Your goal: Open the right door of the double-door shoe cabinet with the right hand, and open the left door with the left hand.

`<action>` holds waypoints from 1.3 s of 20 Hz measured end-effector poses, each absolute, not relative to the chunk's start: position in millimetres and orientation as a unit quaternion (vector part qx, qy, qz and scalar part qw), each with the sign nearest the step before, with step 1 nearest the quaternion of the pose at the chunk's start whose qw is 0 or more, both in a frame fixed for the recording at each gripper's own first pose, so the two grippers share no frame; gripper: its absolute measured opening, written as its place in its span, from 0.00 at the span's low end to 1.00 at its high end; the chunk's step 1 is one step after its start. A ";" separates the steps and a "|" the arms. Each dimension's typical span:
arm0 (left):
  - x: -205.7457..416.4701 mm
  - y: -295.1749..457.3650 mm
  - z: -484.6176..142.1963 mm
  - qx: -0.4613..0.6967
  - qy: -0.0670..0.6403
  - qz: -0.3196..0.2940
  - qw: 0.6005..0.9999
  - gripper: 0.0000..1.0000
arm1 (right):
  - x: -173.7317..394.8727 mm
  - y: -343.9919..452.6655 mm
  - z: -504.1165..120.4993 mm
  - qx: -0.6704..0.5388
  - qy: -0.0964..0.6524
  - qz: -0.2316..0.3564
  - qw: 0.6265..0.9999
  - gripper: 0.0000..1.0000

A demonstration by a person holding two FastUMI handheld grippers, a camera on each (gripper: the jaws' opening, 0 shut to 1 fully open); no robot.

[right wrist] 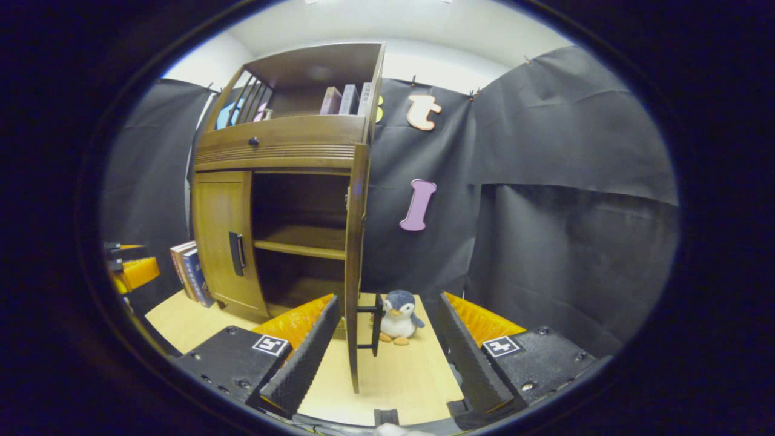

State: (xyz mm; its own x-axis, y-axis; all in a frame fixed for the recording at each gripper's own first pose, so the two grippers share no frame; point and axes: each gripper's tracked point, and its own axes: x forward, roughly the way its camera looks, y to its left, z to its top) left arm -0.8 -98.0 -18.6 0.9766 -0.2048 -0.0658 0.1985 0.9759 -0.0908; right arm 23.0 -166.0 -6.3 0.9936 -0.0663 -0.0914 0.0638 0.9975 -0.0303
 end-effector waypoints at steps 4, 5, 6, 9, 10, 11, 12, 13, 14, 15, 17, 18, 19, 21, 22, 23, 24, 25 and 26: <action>-3.0 -72.8 -23.0 -0.040 0.034 -0.093 0.994 0.96 | 17.0 -120.8 7.0 0.000 0.031 -0.029 0.999 1.00; -2.3 -65.2 -23.4 -0.040 0.033 -0.088 0.995 1.00 | 17.7 -106.5 6.4 0.005 0.031 -0.023 0.999 1.00; -3.1 -57.3 -24.4 -0.040 0.033 -0.082 0.995 1.00 | 18.5 -96.7 5.4 0.013 0.031 -0.026 0.999 1.00; -0.6 -35.8 -25.5 -0.037 0.031 -0.065 0.997 1.00 | 18.3 -67.7 -2.9 0.028 0.026 -0.039 0.999 0.98; -0.3 -29.6 -25.4 -0.035 0.031 -0.060 0.997 0.96 | 18.0 -53.5 -7.5 0.030 0.025 -0.035 0.999 1.00; 0.7 -24.3 -25.8 -0.032 0.030 -0.056 0.997 0.96 | 18.7 -40.7 -11.7 0.035 0.027 -0.026 0.999 1.00; 1.9 -20.2 -26.2 -0.029 0.030 -0.053 0.998 0.96 | 19.2 -28.7 -18.0 0.040 0.033 -0.016 0.999 1.00; 2.9 -15.7 -27.9 -0.026 0.031 -0.049 0.998 0.96 | 19.0 -16.8 -22.2 0.044 0.039 -0.006 0.998 1.00; 4.9 -12.0 -29.2 -0.024 0.031 -0.045 0.998 0.96 | 19.2 -9.6 -27.5 0.046 0.046 0.000 0.998 1.00; 6.4 -9.7 -29.9 -0.023 0.032 -0.043 0.998 0.96 | 20.8 -2.0 -31.9 0.045 0.051 0.007 0.998 1.00; 11.4 -8.1 -31.1 -0.022 0.031 -0.041 0.998 0.96 | 22.8 6.4 -38.6 0.031 0.061 0.018 0.998 1.00; 16.0 -7.3 -33.1 -0.021 0.032 -0.042 0.998 0.96 | 23.3 5.5 -37.6 0.025 0.062 0.019 0.998 1.00; 22.2 -7.7 -35.0 -0.019 0.034 -0.043 0.998 0.96 | 24.7 5.0 -36.5 0.021 0.063 0.019 0.998 1.00; 38.9 -10.6 -37.8 -0.016 0.036 -0.044 0.998 0.96 | 28.9 3.6 -33.5 0.016 0.064 0.018 0.998 1.00; 50.2 -13.0 -39.0 -0.014 0.037 -0.045 0.998 0.96 | 30.8 1.5 -32.6 0.011 0.066 0.017 0.998 1.00; 61.6 -16.0 -41.0 -0.012 0.040 -0.046 0.998 0.96 | 31.0 0.1 -32.8 0.003 0.069 0.016 0.997 1.00; 74.7 -21.9 -42.6 -0.012 0.040 -0.051 0.998 1.00 | 30.2 -2.9 -33.7 -0.002 0.071 0.014 0.997 1.00; 87.9 -28.5 -42.1 -0.011 0.037 -0.055 0.998 0.96 | 28.3 -4.6 -33.5 -0.005 0.074 0.013 0.997 1.00; 101.9 -33.3 -41.7 -0.010 0.034 -0.059 0.998 0.96 | 27.6 -7.6 -32.8 -0.006 0.077 0.011 0.997 1.00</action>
